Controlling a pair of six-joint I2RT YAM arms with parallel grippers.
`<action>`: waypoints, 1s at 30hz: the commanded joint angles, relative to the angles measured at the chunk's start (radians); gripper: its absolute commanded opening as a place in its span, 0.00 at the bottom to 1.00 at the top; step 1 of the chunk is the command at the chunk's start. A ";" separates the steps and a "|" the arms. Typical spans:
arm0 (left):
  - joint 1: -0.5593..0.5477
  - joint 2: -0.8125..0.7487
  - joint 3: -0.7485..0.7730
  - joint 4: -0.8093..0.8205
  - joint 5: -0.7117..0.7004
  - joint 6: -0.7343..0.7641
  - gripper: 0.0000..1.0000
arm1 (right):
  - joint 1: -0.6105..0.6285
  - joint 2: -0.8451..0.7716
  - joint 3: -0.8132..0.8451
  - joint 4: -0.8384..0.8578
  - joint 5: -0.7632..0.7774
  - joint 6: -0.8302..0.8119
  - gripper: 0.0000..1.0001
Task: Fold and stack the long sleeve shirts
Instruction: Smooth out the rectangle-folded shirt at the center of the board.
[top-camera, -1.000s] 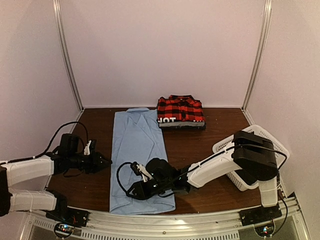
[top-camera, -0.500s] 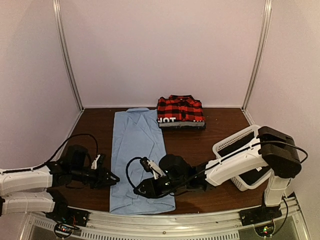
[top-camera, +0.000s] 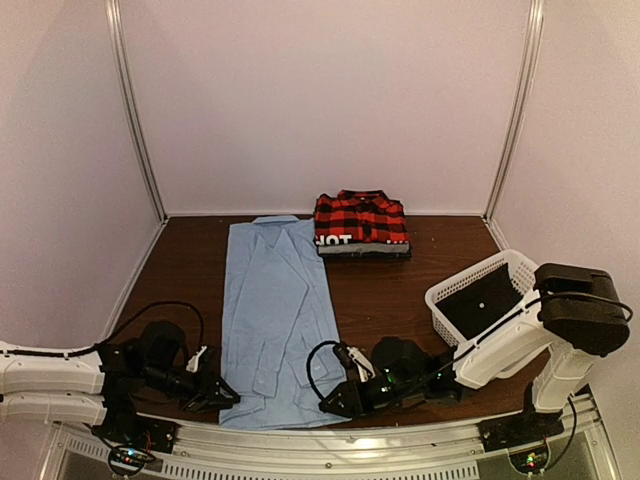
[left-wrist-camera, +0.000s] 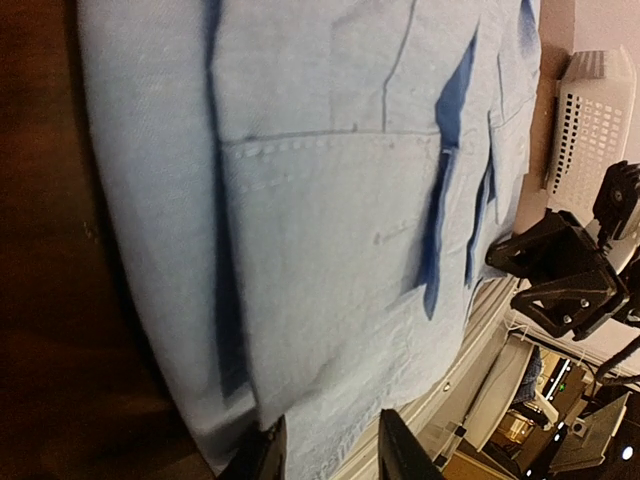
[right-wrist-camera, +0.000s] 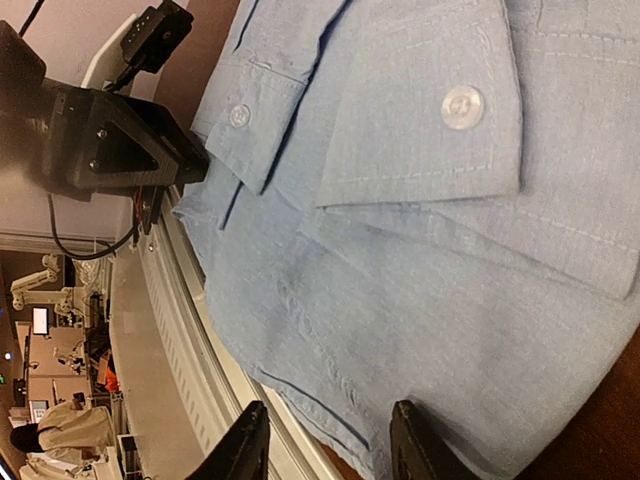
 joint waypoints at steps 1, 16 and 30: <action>-0.023 0.028 -0.015 0.027 0.007 -0.022 0.33 | -0.004 0.002 -0.039 0.088 -0.021 0.053 0.42; -0.039 -0.023 0.138 -0.258 -0.048 0.071 0.34 | -0.073 -0.237 -0.071 -0.152 0.068 -0.002 0.43; 0.153 0.060 0.214 -0.279 -0.133 0.291 0.39 | -0.202 -0.189 -0.098 -0.098 -0.037 -0.025 0.46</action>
